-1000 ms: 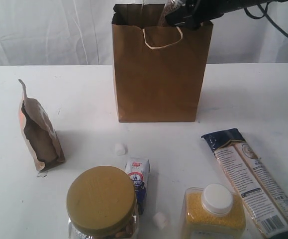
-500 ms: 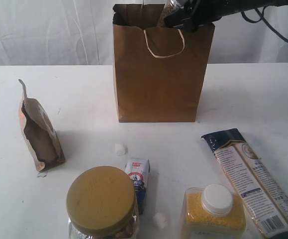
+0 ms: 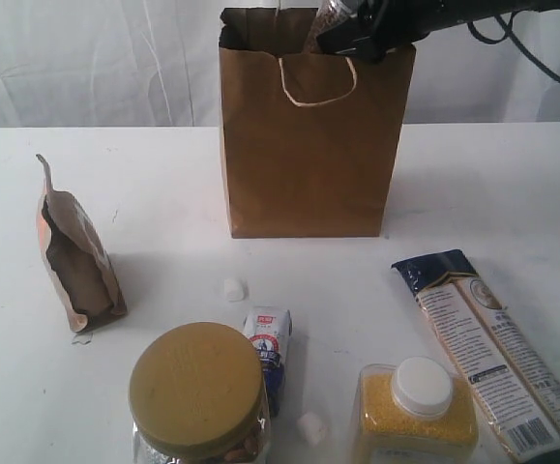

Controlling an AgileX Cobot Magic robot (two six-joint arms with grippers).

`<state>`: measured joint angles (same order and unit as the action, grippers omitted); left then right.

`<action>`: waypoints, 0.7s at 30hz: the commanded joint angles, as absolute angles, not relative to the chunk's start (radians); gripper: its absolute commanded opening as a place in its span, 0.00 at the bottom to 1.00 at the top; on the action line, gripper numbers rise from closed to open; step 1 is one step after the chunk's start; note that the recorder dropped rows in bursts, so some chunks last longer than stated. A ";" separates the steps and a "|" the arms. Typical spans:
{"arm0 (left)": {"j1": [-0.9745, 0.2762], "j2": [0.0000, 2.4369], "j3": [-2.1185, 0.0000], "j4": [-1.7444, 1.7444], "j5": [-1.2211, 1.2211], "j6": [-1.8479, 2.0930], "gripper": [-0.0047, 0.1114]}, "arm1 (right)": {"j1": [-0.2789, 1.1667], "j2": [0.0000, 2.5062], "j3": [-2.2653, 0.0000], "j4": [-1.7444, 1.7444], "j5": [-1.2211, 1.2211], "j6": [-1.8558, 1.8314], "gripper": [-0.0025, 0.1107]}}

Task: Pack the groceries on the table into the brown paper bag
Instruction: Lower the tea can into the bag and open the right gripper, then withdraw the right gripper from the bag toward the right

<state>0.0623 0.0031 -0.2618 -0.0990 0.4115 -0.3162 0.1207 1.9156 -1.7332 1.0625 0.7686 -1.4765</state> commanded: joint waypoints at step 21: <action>0.057 0.000 -0.270 -0.108 0.416 -0.310 0.04 | 0.110 1.829 -1.744 1.076 0.809 -1.410 0.76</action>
